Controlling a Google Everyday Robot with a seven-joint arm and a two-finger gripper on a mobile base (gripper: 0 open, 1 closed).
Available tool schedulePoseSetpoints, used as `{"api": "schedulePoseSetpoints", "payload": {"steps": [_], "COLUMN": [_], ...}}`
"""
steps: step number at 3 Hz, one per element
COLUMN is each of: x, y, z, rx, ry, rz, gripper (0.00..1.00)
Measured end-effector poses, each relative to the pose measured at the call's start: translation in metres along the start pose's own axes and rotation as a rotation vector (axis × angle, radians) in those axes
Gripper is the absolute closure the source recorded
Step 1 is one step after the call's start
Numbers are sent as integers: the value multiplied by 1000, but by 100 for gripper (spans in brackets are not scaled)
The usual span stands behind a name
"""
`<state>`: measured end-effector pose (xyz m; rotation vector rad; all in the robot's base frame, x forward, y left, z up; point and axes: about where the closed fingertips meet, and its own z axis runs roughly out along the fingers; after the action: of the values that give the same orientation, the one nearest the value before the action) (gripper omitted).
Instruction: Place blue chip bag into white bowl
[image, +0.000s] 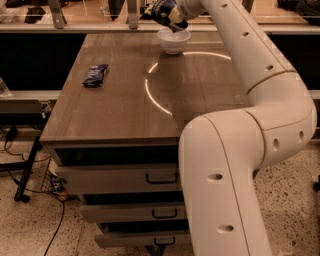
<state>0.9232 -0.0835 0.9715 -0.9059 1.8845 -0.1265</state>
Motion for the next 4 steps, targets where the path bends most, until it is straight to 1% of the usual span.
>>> {"api": "schedulePoseSetpoints", "payload": {"steps": [1,2,3,4], "x": [18,30,37,35], "y": [-4,-9,-8,-7], "z": [7,7,6,1], "rx": [11,17,5,-9], "ry": [57,85,102,93], "rz": [0,5,9,15], "gripper": [66,43,12,0]}}
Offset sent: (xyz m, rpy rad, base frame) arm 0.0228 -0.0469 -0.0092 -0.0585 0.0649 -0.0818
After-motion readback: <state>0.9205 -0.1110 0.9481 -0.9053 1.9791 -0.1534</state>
